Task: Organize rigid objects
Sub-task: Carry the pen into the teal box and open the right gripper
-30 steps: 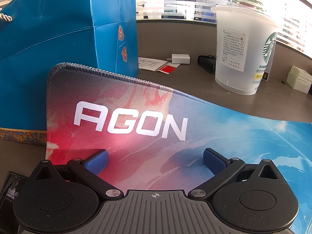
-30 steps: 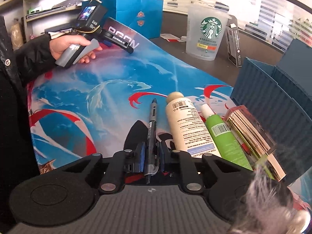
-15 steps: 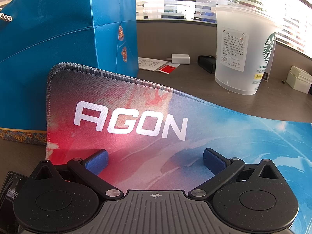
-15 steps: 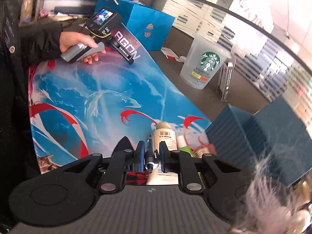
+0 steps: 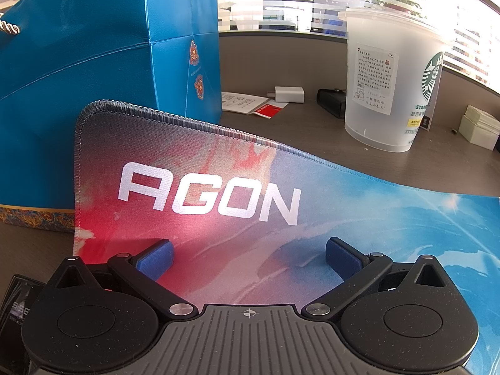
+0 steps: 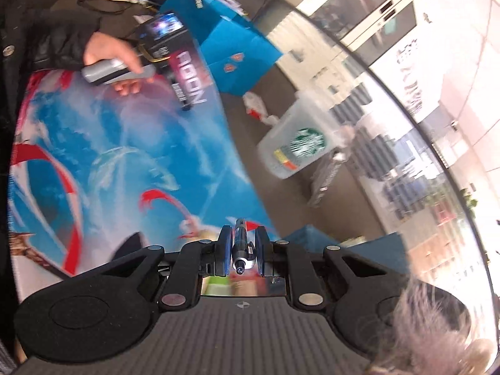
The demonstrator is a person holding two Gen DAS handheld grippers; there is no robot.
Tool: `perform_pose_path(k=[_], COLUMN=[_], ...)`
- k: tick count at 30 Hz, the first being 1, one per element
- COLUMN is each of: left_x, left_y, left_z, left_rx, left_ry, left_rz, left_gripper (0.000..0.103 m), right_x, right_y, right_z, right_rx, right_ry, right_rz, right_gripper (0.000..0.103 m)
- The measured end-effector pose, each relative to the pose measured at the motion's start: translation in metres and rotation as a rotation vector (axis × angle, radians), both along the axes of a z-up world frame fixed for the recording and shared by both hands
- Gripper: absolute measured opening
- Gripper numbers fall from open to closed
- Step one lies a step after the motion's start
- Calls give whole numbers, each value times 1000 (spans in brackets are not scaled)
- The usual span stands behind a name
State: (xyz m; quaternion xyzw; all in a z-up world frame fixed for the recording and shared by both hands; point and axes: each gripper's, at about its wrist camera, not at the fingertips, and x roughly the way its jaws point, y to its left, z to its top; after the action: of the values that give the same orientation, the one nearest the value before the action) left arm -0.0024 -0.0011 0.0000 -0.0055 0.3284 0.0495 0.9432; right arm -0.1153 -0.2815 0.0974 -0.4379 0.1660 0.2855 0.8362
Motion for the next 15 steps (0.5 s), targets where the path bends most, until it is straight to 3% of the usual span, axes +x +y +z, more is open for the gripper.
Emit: perform_pose_path(k=[8,15], left_x=[0,0], left_y=[0,0], left_z=[0,0], left_rx=[0,0], left_ry=[0,0], left_rz=[0,1], left_gripper=[103,103], right_x=[28,65], right_y=[-25,-50], right_z=[32,35], right_rx=[4,9], right_ry=[-66,-33], right_rz=[-66,-130], right_gripper=[14,14])
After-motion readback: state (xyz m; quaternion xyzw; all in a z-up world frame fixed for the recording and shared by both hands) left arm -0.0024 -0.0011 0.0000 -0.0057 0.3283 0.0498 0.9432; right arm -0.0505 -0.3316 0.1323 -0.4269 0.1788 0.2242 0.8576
